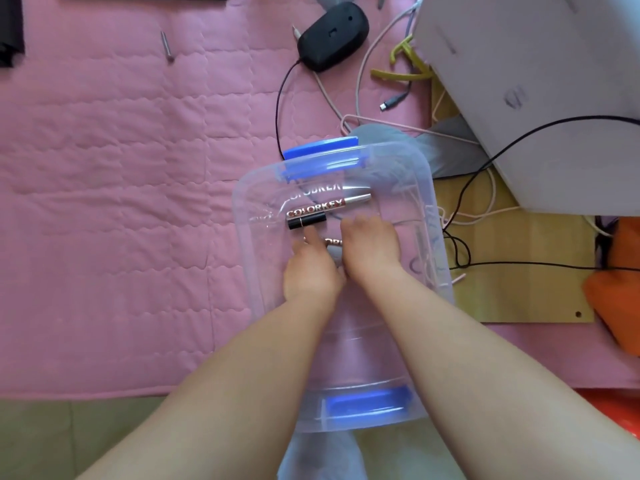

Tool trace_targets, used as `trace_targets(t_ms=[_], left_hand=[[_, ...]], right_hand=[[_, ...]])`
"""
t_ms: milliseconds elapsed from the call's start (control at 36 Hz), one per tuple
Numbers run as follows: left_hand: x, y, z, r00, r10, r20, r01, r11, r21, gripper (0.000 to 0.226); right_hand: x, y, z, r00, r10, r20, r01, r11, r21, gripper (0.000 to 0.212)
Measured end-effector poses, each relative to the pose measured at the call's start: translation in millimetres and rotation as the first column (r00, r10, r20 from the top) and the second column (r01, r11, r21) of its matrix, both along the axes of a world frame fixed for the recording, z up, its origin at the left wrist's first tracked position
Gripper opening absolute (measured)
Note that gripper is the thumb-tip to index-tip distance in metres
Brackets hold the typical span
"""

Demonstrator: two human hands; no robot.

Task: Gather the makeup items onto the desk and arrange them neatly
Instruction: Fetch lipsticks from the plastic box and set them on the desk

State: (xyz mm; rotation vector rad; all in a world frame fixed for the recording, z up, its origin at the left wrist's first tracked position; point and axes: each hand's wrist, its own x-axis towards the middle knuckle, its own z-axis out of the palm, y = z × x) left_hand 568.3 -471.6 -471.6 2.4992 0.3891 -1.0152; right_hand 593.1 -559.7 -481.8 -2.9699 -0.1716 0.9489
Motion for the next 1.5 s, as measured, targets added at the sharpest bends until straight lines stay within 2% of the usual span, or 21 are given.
trace_targets(t_ms=[56, 167, 250, 333, 417, 444, 500, 556, 667, 889, 972, 1083, 1167, 1278, 1500], left_hand=[[4, 1, 2, 0.999, 0.043, 0.024, -0.042, 0.999, -0.027, 0.054], [10, 6, 6, 0.994, -0.092, 0.056, 0.092, 0.996, -0.002, 0.056], [17, 6, 9, 0.978, -0.183, 0.101, 0.179, 0.983, 0.05, 0.04], [25, 7, 13, 0.978, -0.174, 0.112, 0.168, 0.984, 0.063, 0.023], [27, 8, 21, 0.978, -0.198, 0.065, 0.194, 0.979, 0.063, 0.007], [27, 8, 24, 0.972, -0.227, 0.054, 0.223, 0.972, 0.071, 0.008], [29, 7, 27, 0.956, -0.291, 0.026, 0.287, 0.953, 0.099, 0.018], [34, 6, 27, 0.941, -0.337, -0.003, 0.336, 0.935, 0.111, 0.015], [44, 2, 21, 0.89, -0.456, 0.017, 0.444, 0.875, 0.193, 0.025], [53, -1, 1, 0.794, -0.608, -0.004, 0.579, 0.755, 0.308, 0.031], [52, 1, -3, 0.792, -0.61, 0.015, 0.579, 0.758, 0.301, 0.033], [53, 2, -6, 0.831, -0.554, 0.051, 0.523, 0.81, 0.264, 0.03], [52, 3, -8, 0.839, -0.542, 0.051, 0.511, 0.816, 0.27, 0.034], [46, 2, -11, 0.852, -0.523, 0.004, 0.506, 0.827, 0.244, 0.029], [37, 5, -11, 0.826, -0.563, 0.004, 0.551, 0.81, 0.201, 0.029]], right_hand=[[1, 1, 1, 0.999, -0.046, -0.023, 0.046, 0.999, -0.009, 0.029], [0, 3, 6, 0.98, -0.162, -0.119, 0.164, 0.986, 0.008, 0.029], [-3, 3, 8, 0.952, -0.248, -0.179, 0.259, 0.965, 0.04, 0.031], [-5, 1, 13, 0.886, -0.407, -0.224, 0.429, 0.902, 0.057, 0.04], [-2, 3, 20, 0.815, -0.543, -0.204, 0.568, 0.817, 0.095, 0.039], [-1, 4, 22, 0.804, -0.568, -0.176, 0.59, 0.8, 0.115, 0.036], [0, 4, 23, 0.809, -0.58, -0.099, 0.588, 0.792, 0.165, 0.034], [0, 1, 22, 0.835, -0.55, -0.031, 0.545, 0.816, 0.194, 0.039], [5, -2, 11, 0.869, -0.495, 0.002, 0.485, 0.852, 0.196, 0.054], [20, -3, -3, 0.902, -0.432, 0.019, 0.431, 0.901, 0.053, 0.029], [19, -1, -5, 0.913, -0.408, 0.021, 0.407, 0.913, 0.031, 0.027], [19, -2, -7, 0.928, -0.37, -0.041, 0.371, 0.929, -0.002, 0.03], [21, -3, -5, 0.918, -0.377, -0.126, 0.377, 0.926, -0.026, 0.031], [23, -3, 1, 0.882, -0.422, -0.209, 0.428, 0.904, -0.022, 0.031], [25, -5, 15, 0.774, -0.538, -0.334, 0.569, 0.823, -0.008, 0.032]])
